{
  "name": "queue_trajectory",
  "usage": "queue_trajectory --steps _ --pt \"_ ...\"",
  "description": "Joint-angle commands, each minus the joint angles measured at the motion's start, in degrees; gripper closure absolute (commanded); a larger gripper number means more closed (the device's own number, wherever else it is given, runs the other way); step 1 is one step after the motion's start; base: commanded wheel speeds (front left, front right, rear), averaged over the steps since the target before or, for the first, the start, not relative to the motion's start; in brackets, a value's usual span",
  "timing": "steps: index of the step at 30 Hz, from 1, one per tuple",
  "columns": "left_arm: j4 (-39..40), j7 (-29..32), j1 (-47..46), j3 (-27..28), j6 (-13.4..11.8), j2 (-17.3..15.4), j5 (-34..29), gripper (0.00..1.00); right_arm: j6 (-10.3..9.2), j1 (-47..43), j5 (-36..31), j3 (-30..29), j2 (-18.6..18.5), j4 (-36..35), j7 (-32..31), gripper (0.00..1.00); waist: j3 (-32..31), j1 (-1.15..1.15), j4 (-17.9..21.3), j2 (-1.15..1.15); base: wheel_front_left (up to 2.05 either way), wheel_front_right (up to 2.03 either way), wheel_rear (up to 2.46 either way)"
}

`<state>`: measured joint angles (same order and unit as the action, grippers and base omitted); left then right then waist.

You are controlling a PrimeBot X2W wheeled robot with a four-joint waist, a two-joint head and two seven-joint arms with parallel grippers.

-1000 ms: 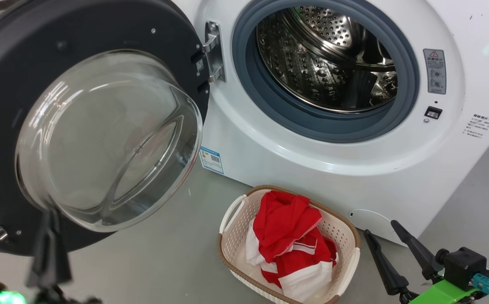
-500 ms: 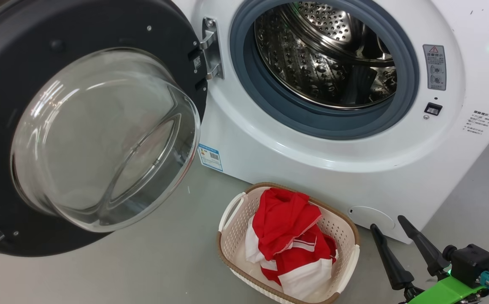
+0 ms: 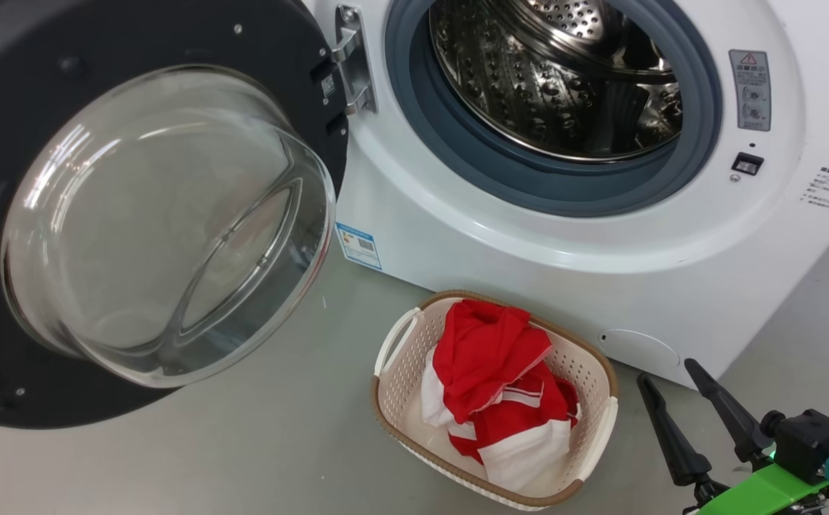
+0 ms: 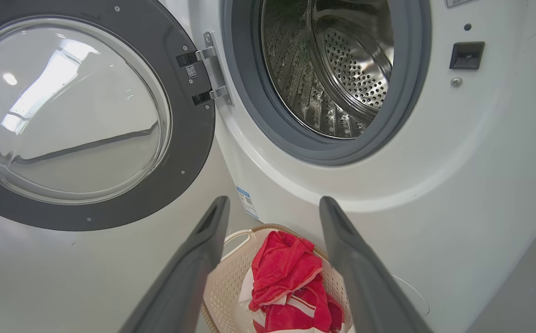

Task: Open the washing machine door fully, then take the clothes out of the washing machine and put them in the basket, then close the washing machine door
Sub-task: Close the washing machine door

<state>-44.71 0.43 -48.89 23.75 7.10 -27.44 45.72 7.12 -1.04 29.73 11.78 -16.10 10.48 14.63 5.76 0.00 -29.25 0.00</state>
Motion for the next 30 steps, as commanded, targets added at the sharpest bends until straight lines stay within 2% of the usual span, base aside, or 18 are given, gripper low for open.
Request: queue_trajectory --steps 1,6,11,20,23,30 --pt "-2.04 3.60 -3.39 0.59 0.38 -5.15 1.81 1.00 0.36 0.68 -0.49 0.99 -1.27 -1.38 0.37 0.00 0.47 0.00 -0.33 0.00 0.00 0.00 0.00" --pt "-11.64 15.63 -8.29 -0.58 -0.50 -8.29 3.92 1.00 0.36 0.76 -0.55 1.40 -1.39 -1.53 0.37 0.00 1.05 0.00 -0.37 0.00 0.00 0.00 0.00" --pt "-15.55 26.07 -10.89 -2.10 -1.16 -9.80 4.95 1.00 0.36 0.56 -0.57 1.59 -1.50 -1.65 0.37 0.00 1.52 0.00 -0.43 0.00 0.00 0.00 0.00" --pt "-15.98 38.75 -10.94 -4.42 -0.91 -9.23 6.31 1.00 0.36 0.60 -0.69 1.58 -1.82 -1.83 0.37 0.00 2.34 0.00 -0.81 0.00 0.00 0.00 0.00" --pt "-14.71 44.19 -9.40 -4.74 -0.52 -8.86 7.73 1.00 0.36 0.53 -0.62 1.59 -2.06 -1.89 0.37 0.00 2.26 0.00 -0.92 0.00 0.00 0.00 0.00" --pt "-9.60 52.01 -5.95 -5.49 0.05 -8.36 10.11 1.00 0.36 0.19 -0.68 1.29 -2.10 -1.97 0.37 0.00 1.92 0.00 -1.23 0.00 0.00 0.00 0.00"
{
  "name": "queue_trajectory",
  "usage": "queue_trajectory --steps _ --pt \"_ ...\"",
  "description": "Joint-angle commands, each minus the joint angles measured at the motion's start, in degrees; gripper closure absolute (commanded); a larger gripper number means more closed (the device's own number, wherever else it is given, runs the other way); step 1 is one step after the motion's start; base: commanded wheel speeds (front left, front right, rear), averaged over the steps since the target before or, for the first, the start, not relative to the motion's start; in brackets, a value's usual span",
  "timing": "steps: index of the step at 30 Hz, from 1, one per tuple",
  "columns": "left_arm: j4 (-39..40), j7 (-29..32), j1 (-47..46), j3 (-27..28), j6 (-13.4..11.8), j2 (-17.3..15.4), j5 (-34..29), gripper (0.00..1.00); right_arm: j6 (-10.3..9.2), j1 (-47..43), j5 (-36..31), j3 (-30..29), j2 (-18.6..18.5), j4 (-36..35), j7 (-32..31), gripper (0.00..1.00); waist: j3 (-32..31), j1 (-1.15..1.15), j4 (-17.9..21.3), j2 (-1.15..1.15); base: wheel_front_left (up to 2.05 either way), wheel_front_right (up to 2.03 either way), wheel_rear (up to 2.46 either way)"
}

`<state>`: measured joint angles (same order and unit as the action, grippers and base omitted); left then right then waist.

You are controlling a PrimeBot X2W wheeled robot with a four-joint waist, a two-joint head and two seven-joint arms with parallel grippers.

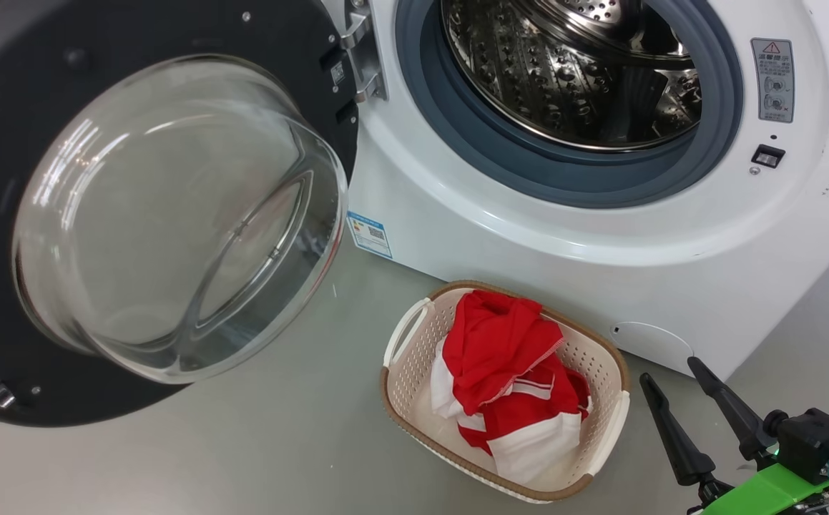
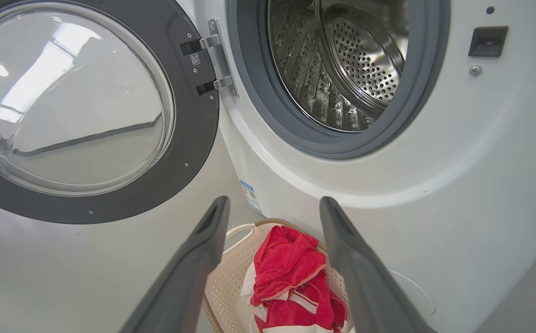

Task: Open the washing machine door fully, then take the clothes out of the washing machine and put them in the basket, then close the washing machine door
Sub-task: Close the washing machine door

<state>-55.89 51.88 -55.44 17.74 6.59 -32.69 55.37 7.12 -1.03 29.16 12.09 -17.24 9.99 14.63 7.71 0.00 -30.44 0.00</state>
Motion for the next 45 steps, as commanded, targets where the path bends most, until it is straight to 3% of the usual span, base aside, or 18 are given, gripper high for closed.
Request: queue_trajectory --steps 1,11,23,32,45 --pt "2.68 1.72 1.15 0.53 0.62 -3.00 1.01 1.00 0.36 0.15 -0.14 0.94 -0.93 -1.48 0.37 0.00 -0.10 0.00 -0.09 0.00 0.00 0.00 0.00" --pt "15.73 12.83 8.84 -0.45 0.86 -2.79 5.99 1.00 0.36 0.17 -0.32 0.45 -0.50 -1.49 0.37 0.00 -1.03 0.00 0.01 0.00 0.00 0.00 0.00" --pt "31.12 20.05 17.24 -1.22 0.89 -2.21 14.38 1.00 0.36 -0.72 -0.29 -0.05 -0.18 -1.56 0.37 0.00 -2.23 0.00 0.67 0.00 0.00 0.00 0.00" --pt "40.49 22.50 20.96 -4.88 0.90 -2.36 19.10 1.00 0.36 -0.75 -0.47 -0.64 0.40 -1.72 0.37 0.00 -3.01 0.00 2.54 0.00 0.00 0.00 0.00" --pt "49.49 20.84 22.48 -11.35 0.90 -0.83 23.54 1.00 0.36 -0.59 -0.74 -2.09 1.13 -2.11 0.37 0.00 -3.28 0.00 6.77 0.00 0.00 0.00 0.00"
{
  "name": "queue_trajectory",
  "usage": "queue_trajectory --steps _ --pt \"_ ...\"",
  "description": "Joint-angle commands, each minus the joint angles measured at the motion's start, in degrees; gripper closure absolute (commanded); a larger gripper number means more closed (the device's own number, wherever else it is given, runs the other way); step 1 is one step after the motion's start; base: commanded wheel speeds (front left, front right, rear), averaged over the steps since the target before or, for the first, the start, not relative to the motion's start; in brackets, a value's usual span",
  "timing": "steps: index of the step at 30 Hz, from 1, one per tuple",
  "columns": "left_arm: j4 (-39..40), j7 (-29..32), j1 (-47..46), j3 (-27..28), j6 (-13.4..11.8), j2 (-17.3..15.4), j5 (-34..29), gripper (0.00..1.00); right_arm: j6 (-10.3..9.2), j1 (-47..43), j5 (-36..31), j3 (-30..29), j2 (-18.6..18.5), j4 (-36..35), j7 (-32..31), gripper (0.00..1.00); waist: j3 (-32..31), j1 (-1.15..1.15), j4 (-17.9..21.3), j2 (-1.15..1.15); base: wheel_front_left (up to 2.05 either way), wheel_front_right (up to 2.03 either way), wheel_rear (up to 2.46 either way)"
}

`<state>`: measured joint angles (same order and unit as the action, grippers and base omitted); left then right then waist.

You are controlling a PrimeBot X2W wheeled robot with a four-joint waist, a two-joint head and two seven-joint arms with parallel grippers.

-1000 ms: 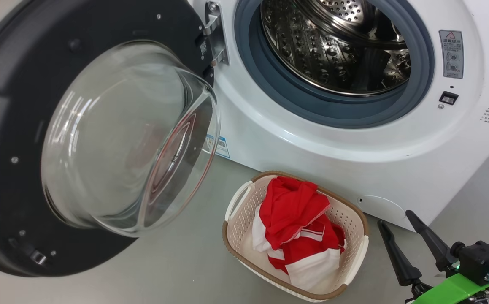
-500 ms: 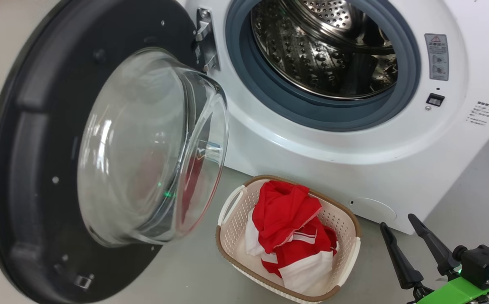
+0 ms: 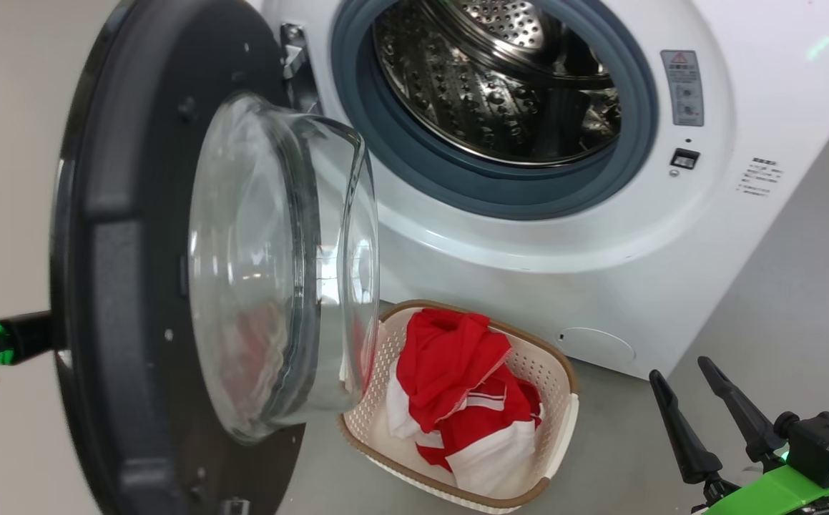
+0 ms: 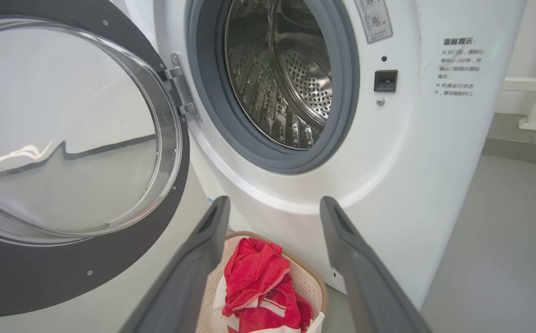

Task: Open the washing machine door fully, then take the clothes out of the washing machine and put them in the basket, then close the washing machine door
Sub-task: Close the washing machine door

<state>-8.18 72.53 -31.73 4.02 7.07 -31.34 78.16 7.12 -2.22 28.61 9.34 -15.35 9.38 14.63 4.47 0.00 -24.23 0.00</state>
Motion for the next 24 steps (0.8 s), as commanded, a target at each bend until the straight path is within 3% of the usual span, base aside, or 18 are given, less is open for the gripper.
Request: queue_trajectory --steps 1,12,24 --pt "2.47 -0.29 -1.30 1.88 0.41 -2.05 0.89 1.00 0.36 0.62 -0.26 0.48 -0.71 -1.57 0.37 0.00 -0.04 0.00 0.98 0.00 0.00 0.00 0.00" --pt "6.95 -5.16 -1.56 -4.04 0.42 0.33 1.52 1.00 0.36 0.94 -0.67 -0.16 -0.21 -2.24 0.37 0.00 -0.58 0.00 5.88 0.00 0.00 0.00 0.00" --pt "7.55 -16.89 -3.15 -10.20 0.42 3.21 -2.17 1.00 0.36 0.83 -0.88 -0.82 -0.08 -2.77 0.37 0.00 -0.67 0.00 11.30 0.00 0.00 0.00 0.00"
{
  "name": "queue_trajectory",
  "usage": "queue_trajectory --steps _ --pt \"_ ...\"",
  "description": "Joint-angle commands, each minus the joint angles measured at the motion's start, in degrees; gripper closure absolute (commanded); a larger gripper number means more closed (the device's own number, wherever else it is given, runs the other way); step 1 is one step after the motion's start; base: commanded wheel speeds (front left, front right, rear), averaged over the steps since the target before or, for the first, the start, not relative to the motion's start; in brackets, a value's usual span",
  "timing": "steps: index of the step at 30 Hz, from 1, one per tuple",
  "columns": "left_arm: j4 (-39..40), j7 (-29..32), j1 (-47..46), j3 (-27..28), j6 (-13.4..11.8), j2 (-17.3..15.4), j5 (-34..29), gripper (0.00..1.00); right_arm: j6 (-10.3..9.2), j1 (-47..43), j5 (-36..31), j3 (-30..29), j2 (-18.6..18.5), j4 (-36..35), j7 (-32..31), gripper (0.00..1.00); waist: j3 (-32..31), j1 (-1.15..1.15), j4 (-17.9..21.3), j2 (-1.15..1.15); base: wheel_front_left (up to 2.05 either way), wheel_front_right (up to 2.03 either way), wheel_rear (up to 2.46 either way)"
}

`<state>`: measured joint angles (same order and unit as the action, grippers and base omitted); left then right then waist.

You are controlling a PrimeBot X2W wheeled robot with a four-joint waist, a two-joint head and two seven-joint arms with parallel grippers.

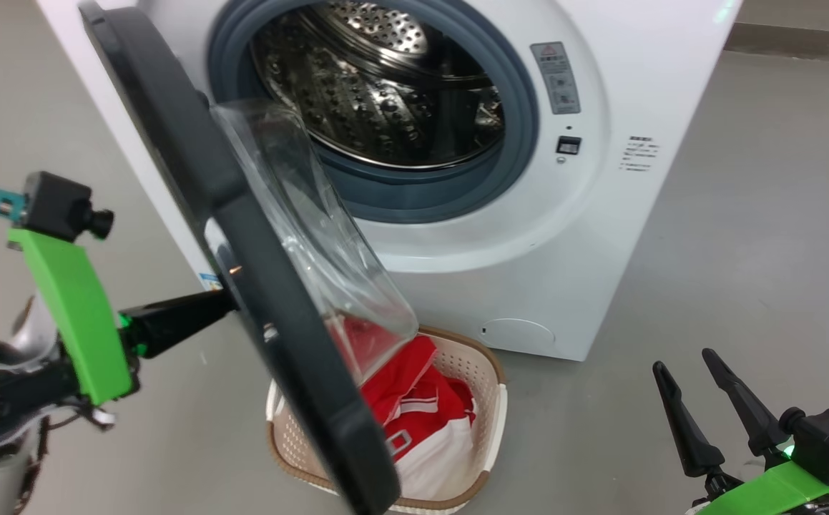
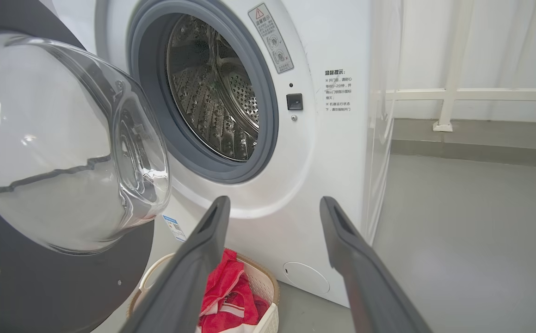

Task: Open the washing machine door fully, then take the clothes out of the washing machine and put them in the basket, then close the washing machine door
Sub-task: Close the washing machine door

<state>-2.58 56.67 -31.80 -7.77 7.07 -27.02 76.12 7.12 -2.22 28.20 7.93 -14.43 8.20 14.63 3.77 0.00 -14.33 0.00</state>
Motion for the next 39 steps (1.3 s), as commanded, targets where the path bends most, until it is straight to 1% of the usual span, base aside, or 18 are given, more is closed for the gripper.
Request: queue_trajectory --steps 1,6,11,13,14,15,17,30,39 --pt "1.97 -2.02 -3.36 0.93 0.42 -0.84 -0.33 1.00 0.36 0.85 -0.47 0.53 -0.95 -1.60 0.37 0.00 0.05 0.00 1.90 0.00 0.00 0.00 0.00" --pt "0.82 -8.44 -5.15 -2.26 0.42 0.29 -2.65 1.00 0.36 1.02 -0.50 0.49 -0.63 -1.65 0.37 0.00 0.24 0.00 4.83 0.00 0.00 0.00 0.00" --pt "-0.57 -12.52 -7.01 -5.85 0.42 0.79 -3.55 1.00 0.36 1.08 -0.47 0.24 -0.36 -1.69 0.37 0.00 0.76 0.00 7.80 0.00 0.00 0.00 0.00" --pt "-1.72 -14.40 -7.92 -6.68 0.42 1.00 -3.82 1.00 0.36 1.13 -0.47 0.19 -0.22 -1.77 0.37 0.00 1.11 0.00 8.94 0.00 0.00 0.00 0.00" --pt "-1.72 -14.40 -7.92 -6.68 0.42 1.00 -3.82 1.00 0.36 1.13 -0.47 0.19 -0.22 -1.77 0.37 0.00 1.11 0.00 8.94 0.00 0.00 0.00 0.00" --pt "-2.86 -16.41 -9.02 -7.29 0.42 1.09 -4.15 1.00 0.36 1.31 -0.49 0.19 -0.10 -1.80 0.37 0.00 1.55 0.00 10.02 0.00 0.00 0.00 0.00" --pt "-4.08 -17.76 -10.08 -8.12 0.42 1.25 -4.03 1.00 0.36 1.58 -0.53 0.19 0.11 -1.87 0.37 0.00 2.00 0.00 11.16 0.00 0.00 0.00 0.00" --pt "-13.52 -27.22 -16.49 -10.10 0.42 -0.26 -4.78 1.00 0.36 3.22 -0.75 -0.18 1.71 -2.39 0.37 0.00 5.08 0.00 18.43 0.00 0.00 0.00 0.00" --pt "-20.19 -32.74 -20.16 -10.77 0.42 -1.41 -4.57 1.00 0.36 4.04 -0.76 -0.34 2.47 -2.62 0.37 0.00 6.33 0.00 22.20 0.00 0.00 0.00 0.00"
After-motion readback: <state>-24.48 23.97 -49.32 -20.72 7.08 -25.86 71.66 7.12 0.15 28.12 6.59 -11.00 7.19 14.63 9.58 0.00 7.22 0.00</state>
